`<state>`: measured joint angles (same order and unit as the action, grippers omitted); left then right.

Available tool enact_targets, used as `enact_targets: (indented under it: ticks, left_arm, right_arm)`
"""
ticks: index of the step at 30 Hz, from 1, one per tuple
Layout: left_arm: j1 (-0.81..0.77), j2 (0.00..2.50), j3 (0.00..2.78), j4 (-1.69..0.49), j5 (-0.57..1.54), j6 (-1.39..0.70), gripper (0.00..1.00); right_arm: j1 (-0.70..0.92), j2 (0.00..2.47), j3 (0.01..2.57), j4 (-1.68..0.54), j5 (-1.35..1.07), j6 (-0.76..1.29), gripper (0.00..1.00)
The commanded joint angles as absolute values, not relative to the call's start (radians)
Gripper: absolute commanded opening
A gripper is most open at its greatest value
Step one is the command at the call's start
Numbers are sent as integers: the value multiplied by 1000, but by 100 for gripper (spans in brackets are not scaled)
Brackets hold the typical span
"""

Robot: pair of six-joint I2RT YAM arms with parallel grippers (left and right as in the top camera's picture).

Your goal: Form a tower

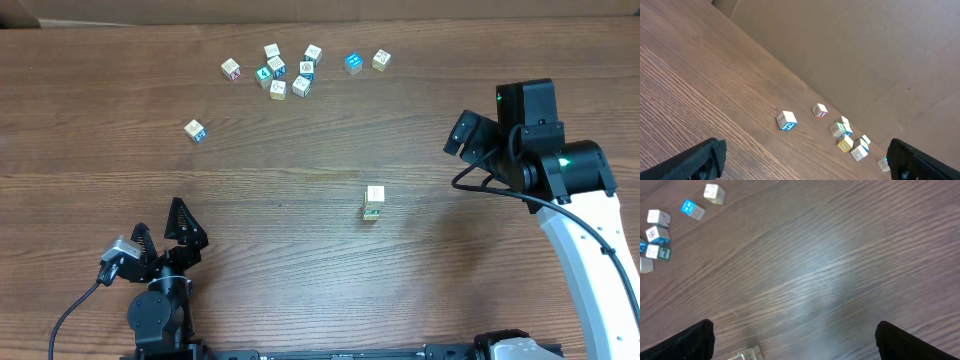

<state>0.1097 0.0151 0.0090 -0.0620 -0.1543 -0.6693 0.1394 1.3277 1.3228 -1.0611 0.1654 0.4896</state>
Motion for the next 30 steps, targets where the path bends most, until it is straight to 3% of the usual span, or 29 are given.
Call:
enact_targets:
  ticks: [1, 13, 21, 30]
  left_arm:
    - [104, 4, 5, -62, -160, -650, 100]
    - [104, 4, 5, -62, -160, -650, 100]
    - [104, 4, 5, -62, -160, -650, 100]
    - [104, 4, 5, -62, -160, -650, 100]
  right_arm:
    - [144, 1324, 1305, -1018, 180, 490, 100]
    - [144, 1324, 1262, -698, 180, 490, 100]
    - [144, 1325, 1262, -338, 180, 490, 100]
    - [144, 1323, 1217, -202, 180, 490, 100]
